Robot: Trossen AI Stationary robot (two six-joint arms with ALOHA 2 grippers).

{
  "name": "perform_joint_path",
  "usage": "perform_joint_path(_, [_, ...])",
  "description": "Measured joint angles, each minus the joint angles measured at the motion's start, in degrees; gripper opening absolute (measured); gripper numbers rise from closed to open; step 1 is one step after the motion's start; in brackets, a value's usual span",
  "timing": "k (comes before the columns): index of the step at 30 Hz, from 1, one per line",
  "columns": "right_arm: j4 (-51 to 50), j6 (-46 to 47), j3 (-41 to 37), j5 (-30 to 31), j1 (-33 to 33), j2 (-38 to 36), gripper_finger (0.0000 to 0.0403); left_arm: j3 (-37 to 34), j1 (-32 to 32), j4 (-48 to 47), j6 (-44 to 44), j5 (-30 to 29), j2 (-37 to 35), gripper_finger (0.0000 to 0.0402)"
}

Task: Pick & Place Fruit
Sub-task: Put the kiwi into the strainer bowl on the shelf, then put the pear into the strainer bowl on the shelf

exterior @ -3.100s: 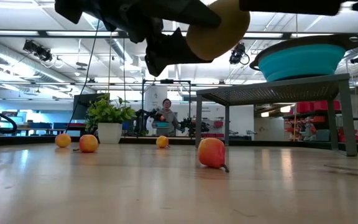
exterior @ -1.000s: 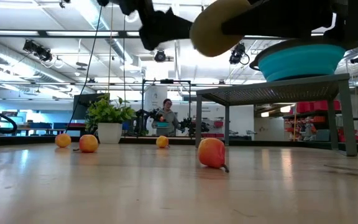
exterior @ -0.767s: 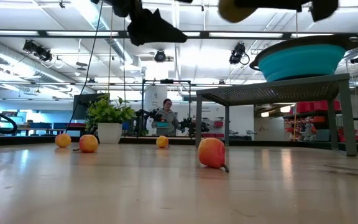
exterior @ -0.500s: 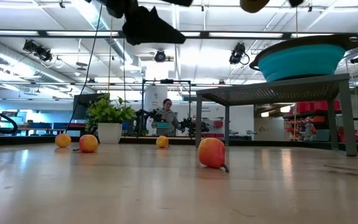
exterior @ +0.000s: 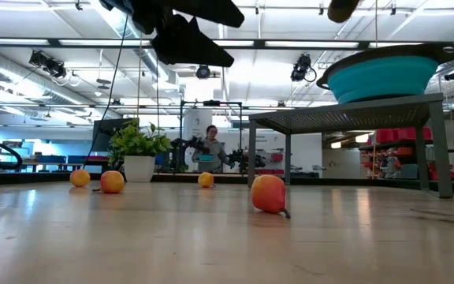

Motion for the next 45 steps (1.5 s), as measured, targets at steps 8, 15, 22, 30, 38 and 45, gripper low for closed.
perform_joint_path(8, [0.45,4.15,-11.03,0.00,-1.80,-5.85,0.0239,0.00,-0.02,0.33,-0.22,-0.62,0.00,0.0389])
perform_joint_path(15, [6.56,9.96,-14.09,0.00,-1.32,-9.52,0.0239,0.00,0.00,0.57,-0.20,-0.63,0.00,0.0389])
perform_joint_path(22, [8.09,19.63,-14.09,-0.03,-0.42,-11.35,0.0255,0.00,0.02,0.57,-0.23,-0.62,0.00,0.0389])
perform_joint_path(30, [2.03,23.20,-14.09,-0.04,-0.44,-10.11,0.0285,0.00,0.02,0.48,-0.44,-0.40,0.00,0.0389])
perform_joint_path(38, [2.52,22.00,-14.09,-2.11,0.04,-10.07,0.0313,0.00,0.02,0.26,-0.44,-0.39,0.00,0.0389])
perform_joint_path(45, [2.25,33.50,-14.09,-32.86,3.93,-9.77,0.0307,0.00,0.02,0.00,0.65,0.54,0.00,0.0389])
